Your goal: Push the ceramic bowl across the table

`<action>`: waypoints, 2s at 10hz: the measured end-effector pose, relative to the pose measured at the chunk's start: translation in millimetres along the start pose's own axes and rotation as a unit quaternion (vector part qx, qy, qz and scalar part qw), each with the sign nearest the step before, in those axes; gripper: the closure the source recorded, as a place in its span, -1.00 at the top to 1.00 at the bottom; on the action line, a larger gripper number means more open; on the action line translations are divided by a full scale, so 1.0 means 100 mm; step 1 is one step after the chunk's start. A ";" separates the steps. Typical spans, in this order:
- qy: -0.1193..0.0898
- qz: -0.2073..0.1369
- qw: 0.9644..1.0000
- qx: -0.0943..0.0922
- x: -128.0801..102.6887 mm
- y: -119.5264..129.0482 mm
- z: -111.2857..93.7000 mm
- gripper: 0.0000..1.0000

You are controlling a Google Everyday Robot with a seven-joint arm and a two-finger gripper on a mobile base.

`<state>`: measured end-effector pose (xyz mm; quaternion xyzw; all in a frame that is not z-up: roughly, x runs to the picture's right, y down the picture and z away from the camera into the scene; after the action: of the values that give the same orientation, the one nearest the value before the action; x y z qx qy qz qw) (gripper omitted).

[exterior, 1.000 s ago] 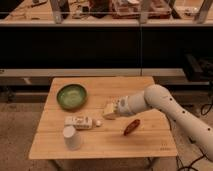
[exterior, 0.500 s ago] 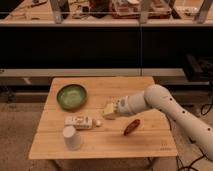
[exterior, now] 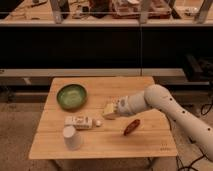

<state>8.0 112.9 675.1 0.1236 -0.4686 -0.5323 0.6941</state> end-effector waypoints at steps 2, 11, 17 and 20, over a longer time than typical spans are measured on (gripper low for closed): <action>0.000 0.000 1.000 0.000 0.00 0.00 0.00 -0.90; -0.004 -0.041 0.999 -0.030 0.66 -0.29 0.33 -0.90; 0.014 -0.118 0.981 -0.151 2.10 -0.32 1.13 -0.90; 0.017 -0.120 0.976 -0.182 2.27 -0.17 1.22 -0.90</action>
<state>-99.4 -47.8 846.3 0.0596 -0.3340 -0.6857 0.6440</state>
